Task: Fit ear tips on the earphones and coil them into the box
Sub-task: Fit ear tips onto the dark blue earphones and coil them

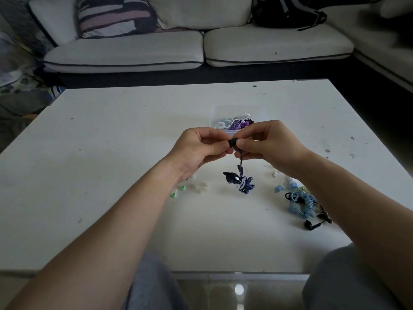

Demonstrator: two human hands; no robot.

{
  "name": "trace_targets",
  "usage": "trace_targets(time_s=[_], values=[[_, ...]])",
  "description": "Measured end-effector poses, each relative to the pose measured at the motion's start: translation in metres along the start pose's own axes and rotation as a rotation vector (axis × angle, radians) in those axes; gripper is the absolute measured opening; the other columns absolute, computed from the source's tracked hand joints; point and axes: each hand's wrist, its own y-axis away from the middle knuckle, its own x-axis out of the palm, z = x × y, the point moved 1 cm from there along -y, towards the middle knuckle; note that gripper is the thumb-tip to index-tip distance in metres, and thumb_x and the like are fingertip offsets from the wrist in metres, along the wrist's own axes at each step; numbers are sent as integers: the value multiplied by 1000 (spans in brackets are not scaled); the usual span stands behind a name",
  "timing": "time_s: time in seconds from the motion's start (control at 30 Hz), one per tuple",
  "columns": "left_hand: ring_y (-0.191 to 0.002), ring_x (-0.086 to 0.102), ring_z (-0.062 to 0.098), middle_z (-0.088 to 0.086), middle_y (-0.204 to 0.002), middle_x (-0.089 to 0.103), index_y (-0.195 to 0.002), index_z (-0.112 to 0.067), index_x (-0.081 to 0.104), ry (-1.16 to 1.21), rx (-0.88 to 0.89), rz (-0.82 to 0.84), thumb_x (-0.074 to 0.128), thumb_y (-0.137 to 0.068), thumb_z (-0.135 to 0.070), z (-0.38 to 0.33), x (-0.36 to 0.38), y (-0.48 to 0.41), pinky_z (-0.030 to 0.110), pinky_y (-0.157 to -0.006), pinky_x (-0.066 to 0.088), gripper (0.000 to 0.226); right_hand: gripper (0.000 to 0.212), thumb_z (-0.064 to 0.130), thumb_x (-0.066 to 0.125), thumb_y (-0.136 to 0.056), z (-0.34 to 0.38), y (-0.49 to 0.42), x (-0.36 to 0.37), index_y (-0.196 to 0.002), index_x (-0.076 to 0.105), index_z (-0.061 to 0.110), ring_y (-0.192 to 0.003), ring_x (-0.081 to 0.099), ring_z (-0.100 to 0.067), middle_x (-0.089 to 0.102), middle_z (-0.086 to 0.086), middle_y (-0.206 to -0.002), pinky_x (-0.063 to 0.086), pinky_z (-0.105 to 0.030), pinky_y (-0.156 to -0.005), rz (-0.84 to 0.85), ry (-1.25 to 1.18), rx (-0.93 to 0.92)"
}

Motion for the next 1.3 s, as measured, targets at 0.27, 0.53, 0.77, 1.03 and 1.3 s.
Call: trace_targets(time_s=[0.27,0.53,0.77,1.03,1.3], values=[[-76,73,18,9,-80,74,-91,-7,69,-71,32,-20,67,-86,5,0,-2,0,22,-71,56,13,7,-4,69,-88,-3,-1,2,-92,73,1,-72,72,-23,73,-13,-74,62,-34,-75,-54,39,-24],[-74,73,18,7,-77,75,-89,-8,71,-18,54,-79,68,-85,7,1,0,-1,22,-70,56,16,5,-5,69,-88,-7,-3,9,-91,70,-1,-67,70,-23,74,-12,-73,60,-32,-72,-147,-62,-29],[-72,73,18,10,-77,73,-92,-4,70,-173,103,-116,70,-85,6,1,0,1,23,-70,58,12,10,-5,71,-86,-9,-4,13,-84,72,5,-65,72,-22,74,-10,-69,62,-35,-72,-181,64,-46],[-78,71,19,9,-85,73,-94,-12,74,-127,128,-119,69,-88,0,2,5,-2,27,-77,58,15,6,-2,71,-87,-6,-3,5,-93,71,-1,-73,72,-26,70,-20,-76,62,-37,-77,-198,-25,-44],[-79,71,20,8,-87,73,-92,-13,75,-12,75,-96,70,-87,-2,6,6,-4,28,-78,57,13,9,-4,72,-86,-9,-4,3,-91,71,3,-77,72,-29,71,-13,-77,62,-39,-79,-161,-97,-4]])
